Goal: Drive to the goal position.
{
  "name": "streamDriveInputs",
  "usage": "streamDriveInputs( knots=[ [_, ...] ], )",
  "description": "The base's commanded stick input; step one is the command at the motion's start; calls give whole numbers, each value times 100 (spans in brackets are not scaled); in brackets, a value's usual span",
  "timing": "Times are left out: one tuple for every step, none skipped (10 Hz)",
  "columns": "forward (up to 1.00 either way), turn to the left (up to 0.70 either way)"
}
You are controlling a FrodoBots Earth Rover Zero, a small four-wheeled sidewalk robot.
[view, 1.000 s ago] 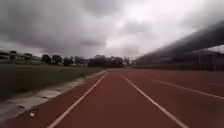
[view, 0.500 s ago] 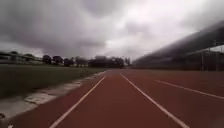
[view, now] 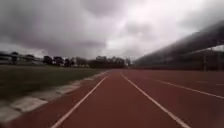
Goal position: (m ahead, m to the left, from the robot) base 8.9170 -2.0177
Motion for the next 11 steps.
streamDriveInputs(
  knots=[
    [70, 3],
    [70, -14],
    [70, -35],
    [70, -35],
    [70, 2],
    [70, 7],
    [70, 5],
    [70, 3],
    [70, 0],
    [70, 0],
    [70, 0]
  ],
)
